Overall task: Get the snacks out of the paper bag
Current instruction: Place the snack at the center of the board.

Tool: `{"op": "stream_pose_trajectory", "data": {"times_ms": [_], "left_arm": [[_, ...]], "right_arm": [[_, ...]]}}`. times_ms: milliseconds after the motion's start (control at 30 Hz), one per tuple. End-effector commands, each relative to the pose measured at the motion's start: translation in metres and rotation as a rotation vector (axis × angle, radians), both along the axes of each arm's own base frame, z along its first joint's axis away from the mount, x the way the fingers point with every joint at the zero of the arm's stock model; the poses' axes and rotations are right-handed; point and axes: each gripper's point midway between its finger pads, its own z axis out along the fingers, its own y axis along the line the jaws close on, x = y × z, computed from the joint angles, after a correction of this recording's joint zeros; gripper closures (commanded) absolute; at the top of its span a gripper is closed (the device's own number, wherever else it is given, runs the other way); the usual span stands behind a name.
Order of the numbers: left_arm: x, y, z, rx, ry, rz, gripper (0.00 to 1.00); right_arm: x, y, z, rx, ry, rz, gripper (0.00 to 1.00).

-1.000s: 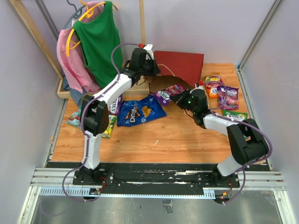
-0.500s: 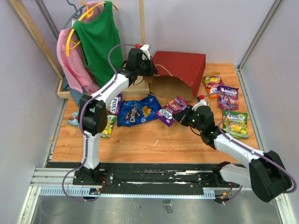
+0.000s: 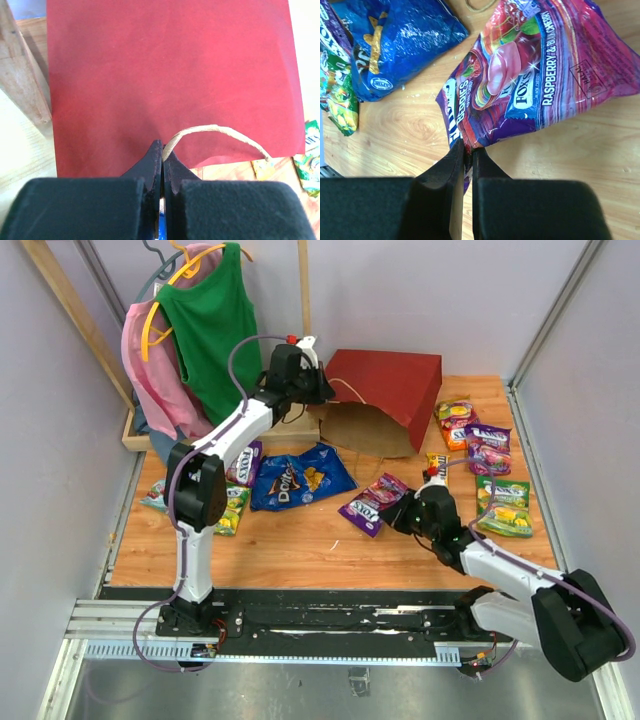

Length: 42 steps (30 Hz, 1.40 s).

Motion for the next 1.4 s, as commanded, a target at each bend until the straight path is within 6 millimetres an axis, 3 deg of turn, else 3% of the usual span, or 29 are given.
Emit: {"op": "stream_pose_trajectory", "data": {"times_ms": [0, 100, 233, 333, 400, 467, 600, 733, 800, 933, 1033, 1200, 1367], "left_arm": [[0.001, 0.012, 0.033, -0.032, -0.067, 0.017, 0.99], [0.001, 0.012, 0.033, -0.036, -0.069, 0.015, 0.99], [0.000, 0.010, 0.035, -0.048, -0.074, 0.009, 0.99], [0.000, 0.009, 0.036, -0.057, -0.074, 0.010, 1.00], [0.001, 0.009, 0.036, -0.060, -0.073, 0.008, 0.98], [0.000, 0.008, 0.037, -0.062, -0.072, 0.000, 0.90], [-0.002, 0.007, 0.036, -0.059, -0.070, -0.012, 0.67], [-0.002, 0.007, 0.035, -0.061, -0.070, -0.017, 0.59], [-0.003, 0.005, 0.035, -0.066, -0.066, -0.025, 0.56], [-0.008, 0.006, 0.042, -0.069, -0.080, -0.034, 0.40], [-0.014, 0.009, 0.049, -0.064, -0.101, -0.038, 0.30], [-0.027, 0.020, 0.062, -0.035, -0.140, -0.029, 0.19], [-0.037, 0.039, 0.072, 0.004, -0.171, -0.002, 0.18]], "right_arm": [[-0.013, -0.016, -0.015, -0.079, 0.044, -0.027, 0.99], [-0.023, -0.035, -0.027, -0.187, 0.067, -0.034, 0.95], [-0.031, -0.055, -0.030, -0.277, 0.046, -0.055, 0.55], [-0.030, -0.069, -0.022, -0.319, 0.007, -0.099, 0.37], [-0.024, -0.077, -0.007, -0.339, -0.046, -0.143, 0.23], [-0.013, -0.084, 0.014, -0.371, -0.132, -0.169, 0.02], [0.014, -0.104, 0.060, -0.531, -0.282, -0.224, 0.02], [0.043, -0.120, 0.082, -0.726, -0.322, -0.272, 0.02], [0.062, -0.116, 0.083, -0.780, -0.328, -0.240, 0.02], [0.101, -0.084, 0.069, -0.755, -0.331, -0.113, 0.02], [0.131, -0.072, 0.072, -0.745, -0.422, -0.120, 0.15], [0.167, -0.084, 0.065, -0.764, -0.426, -0.181, 0.24], [0.179, -0.094, 0.066, -0.805, -0.460, -0.220, 0.27]]}}
